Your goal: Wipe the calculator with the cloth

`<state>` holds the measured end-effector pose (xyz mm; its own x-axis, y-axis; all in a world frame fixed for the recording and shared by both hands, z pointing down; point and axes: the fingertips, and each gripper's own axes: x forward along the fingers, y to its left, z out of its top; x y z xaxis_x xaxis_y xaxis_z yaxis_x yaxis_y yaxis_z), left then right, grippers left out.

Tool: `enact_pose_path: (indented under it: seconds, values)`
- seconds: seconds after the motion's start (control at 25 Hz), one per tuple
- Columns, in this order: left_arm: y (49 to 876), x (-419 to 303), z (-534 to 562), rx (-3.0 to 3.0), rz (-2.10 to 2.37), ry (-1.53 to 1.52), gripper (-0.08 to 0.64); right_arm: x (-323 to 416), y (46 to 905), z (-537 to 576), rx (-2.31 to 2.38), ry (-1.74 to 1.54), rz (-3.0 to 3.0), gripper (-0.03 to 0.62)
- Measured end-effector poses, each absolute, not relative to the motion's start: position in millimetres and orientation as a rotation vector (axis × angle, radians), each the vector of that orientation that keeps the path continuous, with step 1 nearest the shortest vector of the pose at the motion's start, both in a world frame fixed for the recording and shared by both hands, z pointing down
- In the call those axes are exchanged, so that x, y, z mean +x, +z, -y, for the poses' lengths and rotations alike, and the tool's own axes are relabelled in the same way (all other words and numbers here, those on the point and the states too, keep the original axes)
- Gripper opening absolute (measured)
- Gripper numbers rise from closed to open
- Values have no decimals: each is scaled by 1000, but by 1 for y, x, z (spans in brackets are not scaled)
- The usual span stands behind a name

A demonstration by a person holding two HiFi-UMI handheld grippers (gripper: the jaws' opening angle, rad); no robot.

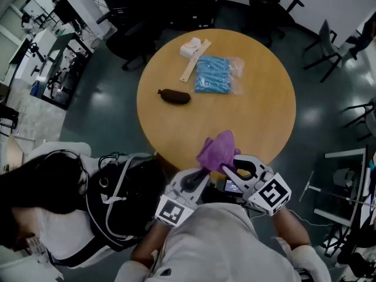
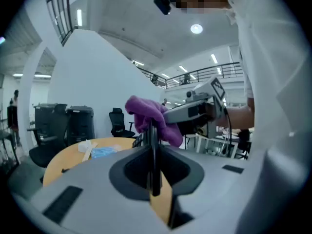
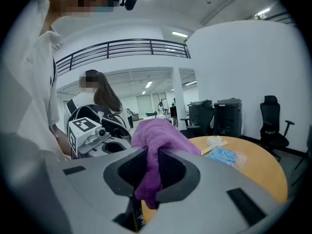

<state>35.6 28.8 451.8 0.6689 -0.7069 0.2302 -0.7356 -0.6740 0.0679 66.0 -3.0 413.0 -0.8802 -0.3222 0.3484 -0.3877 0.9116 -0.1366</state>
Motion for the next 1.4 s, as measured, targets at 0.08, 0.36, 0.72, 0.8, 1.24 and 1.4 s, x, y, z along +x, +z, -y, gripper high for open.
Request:
enact_pose_path:
  seconds: [0.08, 0.36, 0.72, 0.8, 1.24, 1.4]
  values:
    - [444, 39, -33, 2808, 1152, 278, 49, 78, 417, 8, 539, 330, 2746, 60]
    - [432, 58, -54, 2951, 942, 226, 49, 111, 450, 33, 602, 389, 2660, 60]
    - [431, 60, -78, 3039, 826, 397, 48, 118, 497, 37, 567, 506, 2568, 60]
    - [436, 60, -76, 3056, 828, 429, 48, 125, 500, 44, 586, 501, 2560, 60]
    - [469, 60, -81, 3236, 704, 824, 48, 88, 403, -9, 97, 309, 2559, 60]
    - [464, 64, -86, 3273, 646, 785, 48, 64, 428, -46, -154, 289, 2415, 60]
